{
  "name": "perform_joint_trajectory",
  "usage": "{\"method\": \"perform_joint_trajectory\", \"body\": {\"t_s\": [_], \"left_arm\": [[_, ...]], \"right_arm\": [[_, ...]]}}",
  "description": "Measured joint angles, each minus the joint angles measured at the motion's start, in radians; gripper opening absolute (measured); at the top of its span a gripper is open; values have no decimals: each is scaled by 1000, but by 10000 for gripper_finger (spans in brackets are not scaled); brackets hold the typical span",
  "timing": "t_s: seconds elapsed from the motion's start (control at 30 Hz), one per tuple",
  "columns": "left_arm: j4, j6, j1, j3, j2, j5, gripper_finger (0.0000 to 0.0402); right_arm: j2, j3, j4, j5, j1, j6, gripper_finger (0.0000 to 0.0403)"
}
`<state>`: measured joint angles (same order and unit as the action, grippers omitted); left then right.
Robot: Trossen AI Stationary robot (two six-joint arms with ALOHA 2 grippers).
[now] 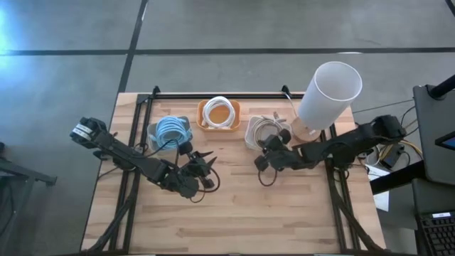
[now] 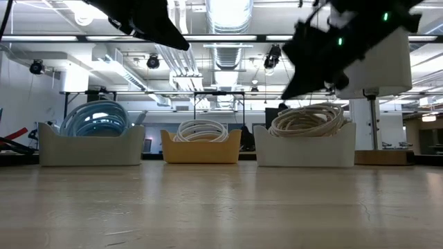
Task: Sort HDMI cables
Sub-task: Return to Home Position
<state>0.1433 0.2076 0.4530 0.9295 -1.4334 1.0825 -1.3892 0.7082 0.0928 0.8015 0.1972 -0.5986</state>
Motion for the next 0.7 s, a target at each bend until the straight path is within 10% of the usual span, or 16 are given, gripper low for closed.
{"method": "perform_joint_trajectory", "body": {"t_s": [0.3,0.7], "left_arm": [[157,115,66,-7,224,-12,101],[22,83,96,-366,663,-152,83]], "right_arm": [[283,85,114,-2,142,297,8],[719,-232,-102,-433,121,572,8]]}}
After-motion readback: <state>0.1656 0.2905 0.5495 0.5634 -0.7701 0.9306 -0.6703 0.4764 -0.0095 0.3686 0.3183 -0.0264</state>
